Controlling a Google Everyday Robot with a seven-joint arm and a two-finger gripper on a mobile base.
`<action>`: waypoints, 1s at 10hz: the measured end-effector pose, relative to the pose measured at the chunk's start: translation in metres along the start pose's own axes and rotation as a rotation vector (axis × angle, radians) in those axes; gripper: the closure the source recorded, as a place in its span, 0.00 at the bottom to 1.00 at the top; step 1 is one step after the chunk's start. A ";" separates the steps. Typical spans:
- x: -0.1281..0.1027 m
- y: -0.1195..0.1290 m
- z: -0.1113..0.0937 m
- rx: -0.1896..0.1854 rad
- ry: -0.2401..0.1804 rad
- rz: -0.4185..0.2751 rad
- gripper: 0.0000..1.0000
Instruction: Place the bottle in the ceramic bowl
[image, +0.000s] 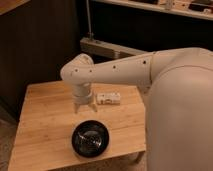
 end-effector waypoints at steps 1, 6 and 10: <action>0.000 0.000 0.001 0.001 0.003 0.000 0.35; -0.025 -0.007 -0.004 0.041 -0.044 -0.008 0.35; -0.086 -0.045 -0.015 0.010 -0.112 -0.024 0.35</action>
